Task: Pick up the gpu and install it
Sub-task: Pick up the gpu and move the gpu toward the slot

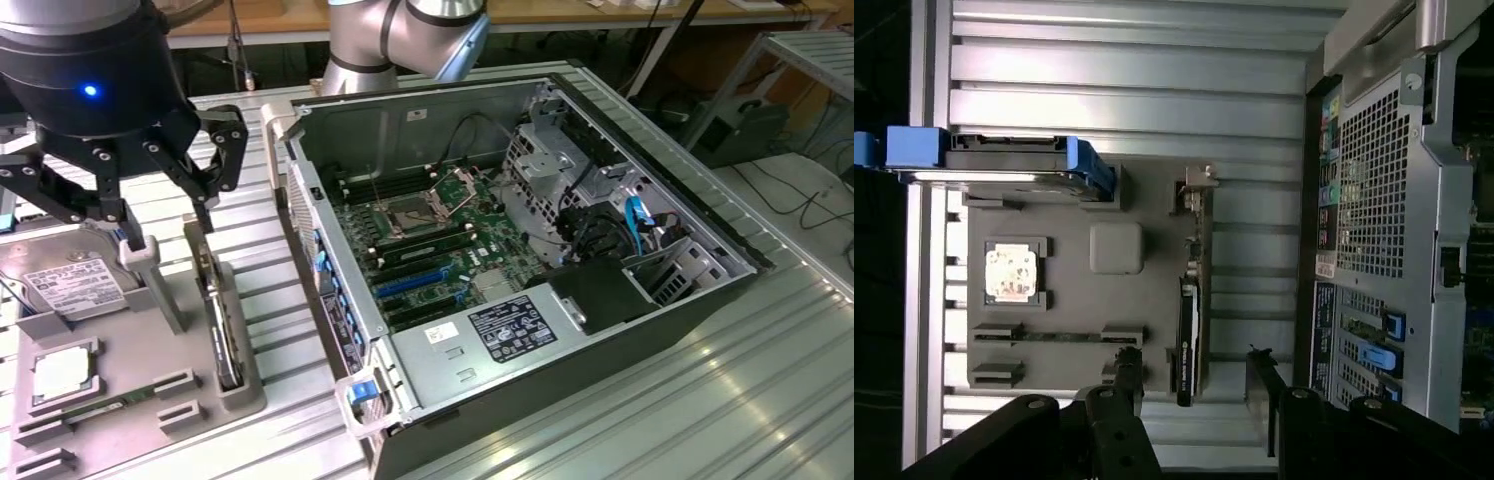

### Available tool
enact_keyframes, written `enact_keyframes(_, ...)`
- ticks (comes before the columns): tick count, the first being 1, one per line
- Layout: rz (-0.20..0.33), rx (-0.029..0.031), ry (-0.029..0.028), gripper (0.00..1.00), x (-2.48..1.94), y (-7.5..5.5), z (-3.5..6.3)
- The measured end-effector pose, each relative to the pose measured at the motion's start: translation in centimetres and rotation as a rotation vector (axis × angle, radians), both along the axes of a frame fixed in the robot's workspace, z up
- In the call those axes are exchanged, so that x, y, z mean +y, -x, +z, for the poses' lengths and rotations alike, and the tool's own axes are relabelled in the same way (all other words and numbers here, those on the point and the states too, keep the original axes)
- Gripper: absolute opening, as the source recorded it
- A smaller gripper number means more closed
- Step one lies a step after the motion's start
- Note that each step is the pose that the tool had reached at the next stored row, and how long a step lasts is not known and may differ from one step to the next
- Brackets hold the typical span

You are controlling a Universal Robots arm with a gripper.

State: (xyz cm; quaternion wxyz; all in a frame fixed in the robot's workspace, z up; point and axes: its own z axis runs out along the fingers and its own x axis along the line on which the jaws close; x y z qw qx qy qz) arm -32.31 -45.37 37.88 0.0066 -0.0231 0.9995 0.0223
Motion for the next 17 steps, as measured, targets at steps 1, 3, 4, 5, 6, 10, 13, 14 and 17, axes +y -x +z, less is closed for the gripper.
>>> enact_keyframes(1, 0.004, 0.0022, 0.0001, 0.54, -0.12, 0.0, -0.14)
enact_keyframes(3, 0.010, 0.0032, 0.0001, 0.55, -0.22, 0.0, -0.46)
enact_keyframes(4, 0.012, 0.0033, 0.0000, 0.55, -0.27, 0.0, -0.61)
enact_keyframes(5, 0.014, 0.0034, 0.0002, 0.62, -0.35, 0.0, -0.74)
enact_keyframes(6, 0.016, 0.0033, 0.0001, 0.62, -0.38, 0.0, -0.85)
enact_keyframes(10, 0.023, 0.0044, 0.0002, 0.62, -0.68, 0.0, -1.25)
enact_keyframes(13, 0.027, 0.0049, 0.0001, 0.69, -1.03, 0.0, -1.49)
enact_keyframes(14, 0.028, 0.0049, 0.0000, 0.69, -1.10, 0.0, -1.56)
enact_keyframes(17, 0.029, 0.0057, 0.0002, 0.87, -1.14, 0.0, -1.76)
